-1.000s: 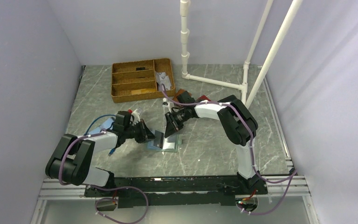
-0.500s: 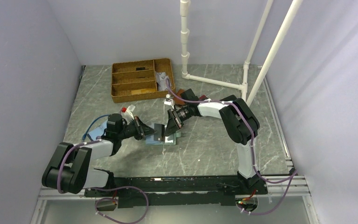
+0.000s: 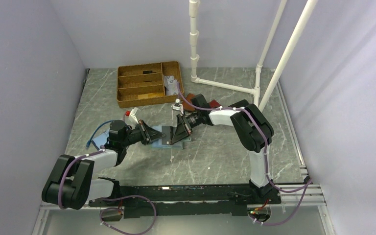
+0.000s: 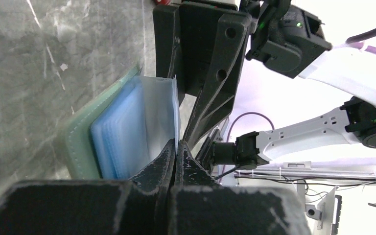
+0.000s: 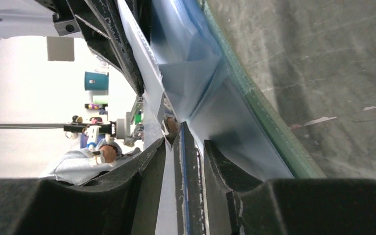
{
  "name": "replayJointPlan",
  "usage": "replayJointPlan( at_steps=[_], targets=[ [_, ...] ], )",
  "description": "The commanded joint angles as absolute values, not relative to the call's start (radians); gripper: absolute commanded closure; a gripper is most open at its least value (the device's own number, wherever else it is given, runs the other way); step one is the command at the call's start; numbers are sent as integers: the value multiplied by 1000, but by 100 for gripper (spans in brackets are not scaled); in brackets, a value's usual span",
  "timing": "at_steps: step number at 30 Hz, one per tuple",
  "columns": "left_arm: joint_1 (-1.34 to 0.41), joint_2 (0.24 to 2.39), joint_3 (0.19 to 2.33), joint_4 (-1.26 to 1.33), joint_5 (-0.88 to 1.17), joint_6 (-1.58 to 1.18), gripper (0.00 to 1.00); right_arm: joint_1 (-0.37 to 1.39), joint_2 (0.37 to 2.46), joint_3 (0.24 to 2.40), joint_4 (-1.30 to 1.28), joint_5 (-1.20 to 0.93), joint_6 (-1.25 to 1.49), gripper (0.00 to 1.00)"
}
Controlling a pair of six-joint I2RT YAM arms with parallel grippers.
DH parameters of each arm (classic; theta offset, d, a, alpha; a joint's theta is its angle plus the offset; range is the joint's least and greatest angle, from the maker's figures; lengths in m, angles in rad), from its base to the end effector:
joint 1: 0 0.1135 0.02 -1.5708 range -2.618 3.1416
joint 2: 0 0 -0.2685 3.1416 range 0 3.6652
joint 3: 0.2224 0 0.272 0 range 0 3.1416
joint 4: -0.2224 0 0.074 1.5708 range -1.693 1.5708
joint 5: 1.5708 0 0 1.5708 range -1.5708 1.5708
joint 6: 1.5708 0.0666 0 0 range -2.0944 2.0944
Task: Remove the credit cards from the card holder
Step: Remove the credit card from the card holder.
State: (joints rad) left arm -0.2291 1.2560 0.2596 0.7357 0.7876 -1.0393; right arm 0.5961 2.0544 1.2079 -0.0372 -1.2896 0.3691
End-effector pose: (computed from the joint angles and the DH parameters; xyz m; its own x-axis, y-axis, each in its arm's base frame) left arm 0.2311 -0.1023 0.1475 -0.8402 -0.4286 -0.3322 0.2028 0.3199 -0.9255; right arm 0.3151 0.2911 0.1208 -0.8348 -0.4454 -0.3236 -0.3848 0.0517 0.9215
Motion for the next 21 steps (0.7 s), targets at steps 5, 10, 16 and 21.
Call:
replayJointPlan(
  at_steps=[5, 10, 16, 21],
  targets=[
    [-225, 1257, 260, 882, 833, -1098, 100, 587, 1973, 1165, 195, -1332, 553, 78],
    [-219, 1227, 257, 807, 811, -1069, 100, 567, 1991, 1150, 236, -1347, 586, 100],
    [-184, 1217, 244, 794, 834, -1062, 98, 555, 2018, 1158, 170, -1347, 519, 100],
    [-152, 1243, 222, 843, 868, -1081, 95, 555, 2046, 1168, 118, -1347, 471, 100]
  ],
)
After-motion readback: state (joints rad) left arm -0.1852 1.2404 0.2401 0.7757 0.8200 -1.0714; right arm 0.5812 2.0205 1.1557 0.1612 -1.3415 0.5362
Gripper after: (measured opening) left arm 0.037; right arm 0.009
